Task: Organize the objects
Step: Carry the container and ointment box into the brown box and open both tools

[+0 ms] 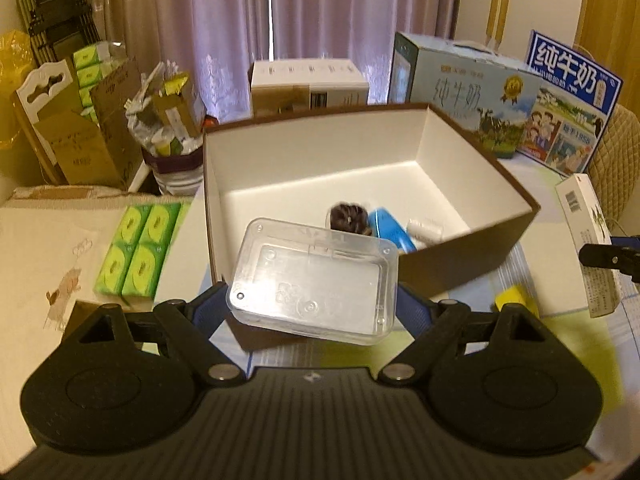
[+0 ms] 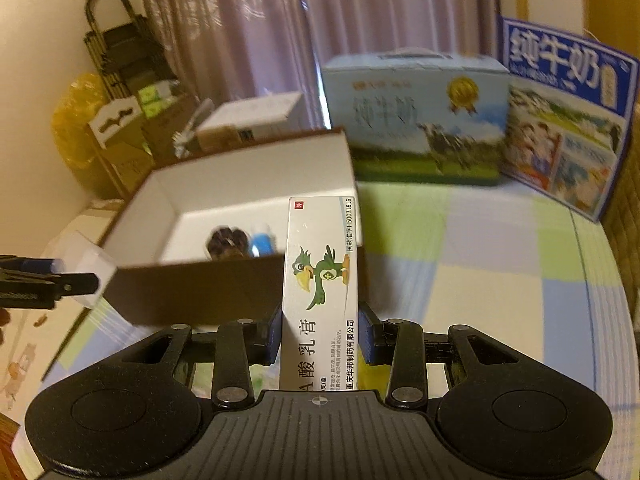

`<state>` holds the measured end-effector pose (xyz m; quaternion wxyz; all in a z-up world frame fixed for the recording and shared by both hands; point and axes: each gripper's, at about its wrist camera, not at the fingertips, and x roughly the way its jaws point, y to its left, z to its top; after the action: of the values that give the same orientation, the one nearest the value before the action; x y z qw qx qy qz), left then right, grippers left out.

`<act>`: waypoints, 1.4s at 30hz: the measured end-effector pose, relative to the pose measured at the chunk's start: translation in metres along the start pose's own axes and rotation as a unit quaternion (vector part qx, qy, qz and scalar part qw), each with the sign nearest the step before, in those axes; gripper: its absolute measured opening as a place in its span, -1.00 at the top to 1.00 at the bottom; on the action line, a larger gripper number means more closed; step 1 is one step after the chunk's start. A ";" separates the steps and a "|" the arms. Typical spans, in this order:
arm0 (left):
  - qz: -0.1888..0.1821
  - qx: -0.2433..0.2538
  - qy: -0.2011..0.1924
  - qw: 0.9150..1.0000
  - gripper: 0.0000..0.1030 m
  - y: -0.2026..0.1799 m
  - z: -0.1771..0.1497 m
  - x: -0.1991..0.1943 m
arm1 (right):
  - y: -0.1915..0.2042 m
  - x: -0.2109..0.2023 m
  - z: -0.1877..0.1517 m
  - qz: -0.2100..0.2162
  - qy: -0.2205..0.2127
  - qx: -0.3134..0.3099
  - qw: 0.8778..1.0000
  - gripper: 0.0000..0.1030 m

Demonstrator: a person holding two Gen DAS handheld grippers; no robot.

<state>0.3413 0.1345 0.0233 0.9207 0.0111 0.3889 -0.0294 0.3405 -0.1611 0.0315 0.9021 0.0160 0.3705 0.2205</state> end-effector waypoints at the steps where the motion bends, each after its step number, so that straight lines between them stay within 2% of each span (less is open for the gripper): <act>1: -0.001 0.000 -0.003 1.000 -0.66 0.000 0.004 0.001 | 0.002 0.002 0.005 0.004 -0.003 -0.003 1.000 0.32; 13: 0.014 0.012 -0.021 1.000 -0.66 0.004 0.054 0.031 | 0.017 0.046 0.071 0.024 -0.032 -0.030 0.999 0.32; 19: 0.018 0.011 -0.010 1.000 -0.66 0.007 0.070 0.055 | 0.016 0.075 0.091 0.017 -0.028 -0.034 0.999 0.32; 24: 0.023 0.012 0.006 1.000 -0.66 0.008 0.075 0.075 | 0.011 0.104 0.095 0.001 -0.007 -0.033 0.999 0.32; 33: 0.025 0.015 0.032 0.999 -0.66 0.007 0.074 0.106 | 0.004 0.152 0.082 -0.025 0.052 -0.043 0.997 0.32; 42: 0.025 0.019 0.051 0.998 -0.66 0.007 0.070 0.127 | 0.002 0.175 0.072 -0.047 0.090 -0.059 0.993 0.32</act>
<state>0.4799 0.1327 -0.0186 0.8996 0.0394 0.4348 -0.0131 0.4986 -0.0781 -0.0314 0.8737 -0.0744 0.4371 0.2003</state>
